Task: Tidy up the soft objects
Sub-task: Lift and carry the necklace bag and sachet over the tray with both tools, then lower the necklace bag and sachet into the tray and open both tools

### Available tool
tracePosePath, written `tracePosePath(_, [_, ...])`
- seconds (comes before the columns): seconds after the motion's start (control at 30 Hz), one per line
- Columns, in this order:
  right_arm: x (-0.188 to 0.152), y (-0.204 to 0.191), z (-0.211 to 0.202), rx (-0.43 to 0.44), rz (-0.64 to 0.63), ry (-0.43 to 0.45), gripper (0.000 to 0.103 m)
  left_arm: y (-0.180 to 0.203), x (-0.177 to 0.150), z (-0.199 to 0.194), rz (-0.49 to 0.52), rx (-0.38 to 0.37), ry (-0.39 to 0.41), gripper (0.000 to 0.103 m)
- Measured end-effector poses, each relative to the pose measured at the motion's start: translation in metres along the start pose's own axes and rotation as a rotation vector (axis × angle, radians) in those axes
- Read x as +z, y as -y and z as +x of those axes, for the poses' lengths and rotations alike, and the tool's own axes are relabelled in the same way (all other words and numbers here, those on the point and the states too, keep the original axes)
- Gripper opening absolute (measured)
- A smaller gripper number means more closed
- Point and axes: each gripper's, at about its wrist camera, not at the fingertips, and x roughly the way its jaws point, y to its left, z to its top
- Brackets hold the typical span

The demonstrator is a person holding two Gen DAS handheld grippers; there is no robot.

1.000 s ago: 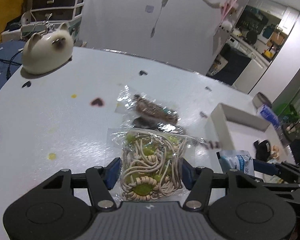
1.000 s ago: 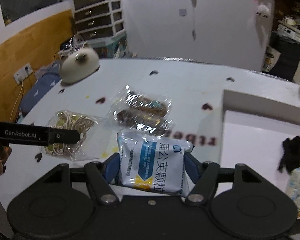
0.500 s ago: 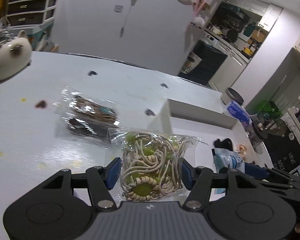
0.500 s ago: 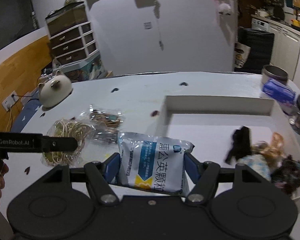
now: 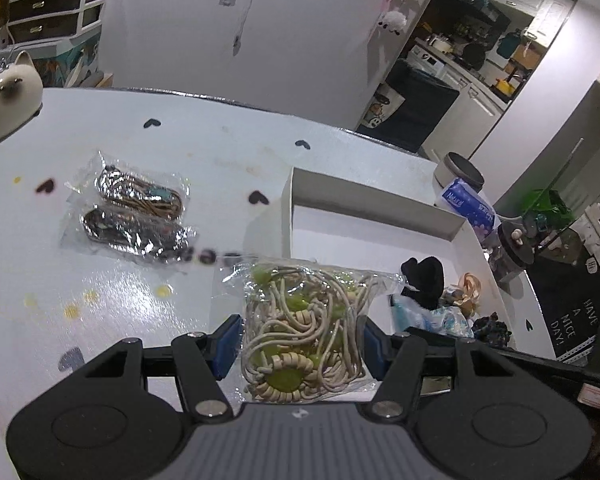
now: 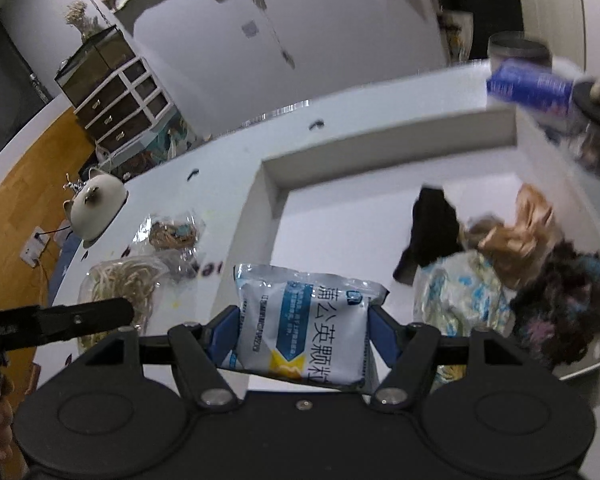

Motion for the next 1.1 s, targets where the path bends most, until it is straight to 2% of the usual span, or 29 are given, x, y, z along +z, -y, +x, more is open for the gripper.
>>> tracePosePath(0.1, [0.0,0.012,0.015,0.028,0.02,-0.044,0.07,0.004,-0.002,0.004,-0.016,0.016,-0.011,0.061])
tracePosePath(0.27, [0.001,0.024,0.026,0.003,0.012,-0.075,0.07,0.01,-0.003,0.015,-0.034,0.017,-0.032,0.061])
tracePosePath(0.47, [0.004,0.046,0.021,-0.023,0.03,-0.07,0.07,0.027,-0.003,0.04,-0.031,-0.069,-0.087,0.061])
tracePosePath(0.63, [0.005,0.056,0.013,-0.027,0.043,-0.062,0.07,0.039,-0.004,0.063,-0.024,-0.112,-0.135,0.061])
tracePosePath(0.87, [0.005,0.061,0.008,-0.043,0.043,-0.055,0.07,0.033,-0.006,0.085,-0.069,-0.095,-0.178,0.061])
tracePosePath(1.1, [0.007,0.068,0.007,-0.023,0.089,-0.052,0.07,0.03,-0.011,0.088,-0.053,-0.067,-0.179,0.061])
